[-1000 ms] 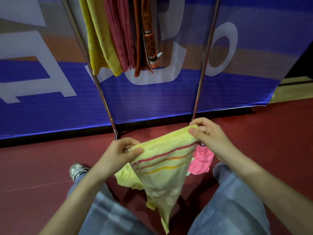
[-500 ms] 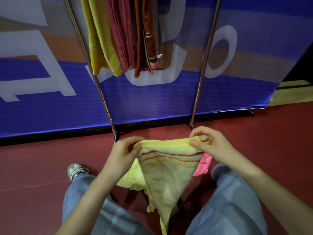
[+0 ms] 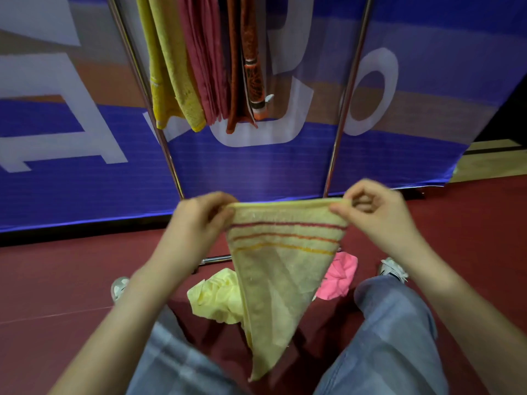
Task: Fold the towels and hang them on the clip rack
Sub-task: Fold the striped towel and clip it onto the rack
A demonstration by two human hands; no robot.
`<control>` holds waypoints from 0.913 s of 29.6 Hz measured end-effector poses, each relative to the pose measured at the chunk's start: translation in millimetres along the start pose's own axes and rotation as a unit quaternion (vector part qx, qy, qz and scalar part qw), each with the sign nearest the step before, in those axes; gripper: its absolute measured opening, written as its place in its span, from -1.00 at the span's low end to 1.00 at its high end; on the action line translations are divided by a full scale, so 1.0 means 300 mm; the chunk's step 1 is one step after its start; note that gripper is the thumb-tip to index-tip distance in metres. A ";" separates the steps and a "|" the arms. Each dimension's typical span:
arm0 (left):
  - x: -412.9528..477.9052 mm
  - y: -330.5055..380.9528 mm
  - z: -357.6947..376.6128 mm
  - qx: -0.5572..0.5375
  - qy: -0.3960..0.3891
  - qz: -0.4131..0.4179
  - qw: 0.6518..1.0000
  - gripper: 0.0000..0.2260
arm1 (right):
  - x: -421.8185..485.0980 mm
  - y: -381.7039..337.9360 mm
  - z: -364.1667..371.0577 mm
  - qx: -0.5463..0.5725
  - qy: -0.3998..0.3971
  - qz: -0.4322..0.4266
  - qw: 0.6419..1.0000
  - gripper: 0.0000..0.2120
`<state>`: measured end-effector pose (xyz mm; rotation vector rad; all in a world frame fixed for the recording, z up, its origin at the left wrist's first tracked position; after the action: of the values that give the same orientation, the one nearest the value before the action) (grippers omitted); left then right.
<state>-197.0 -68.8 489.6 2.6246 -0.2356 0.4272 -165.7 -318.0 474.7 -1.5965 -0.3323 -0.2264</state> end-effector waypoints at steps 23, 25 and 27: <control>-0.081 0.012 0.019 -0.270 -0.005 -0.167 0.948 -0.79 | -0.059 -0.008 0.073 0.073 0.057 0.013 0.996 -0.72; -0.096 0.017 0.042 -0.282 -0.008 -0.180 0.942 -0.78 | -0.081 0.011 0.091 0.087 0.061 0.030 0.994 -0.72; -0.111 0.032 0.070 -0.279 -0.013 -0.177 0.944 -0.76 | -0.106 0.028 0.123 0.095 0.056 0.048 0.993 -0.72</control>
<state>-225.2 -84.2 464.8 2.0537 0.0999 0.1672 -194.8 -283.7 453.9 -1.4011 -0.1853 -0.2030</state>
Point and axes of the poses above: each hand's wrist, its own x-axis towards the middle knuckle, its own z-axis out of the palm, y = z × x, the point moved 3 cm from there along x, towards the middle knuckle, and after that the axes turned 15 degrees about x, right-handed, at the moved point
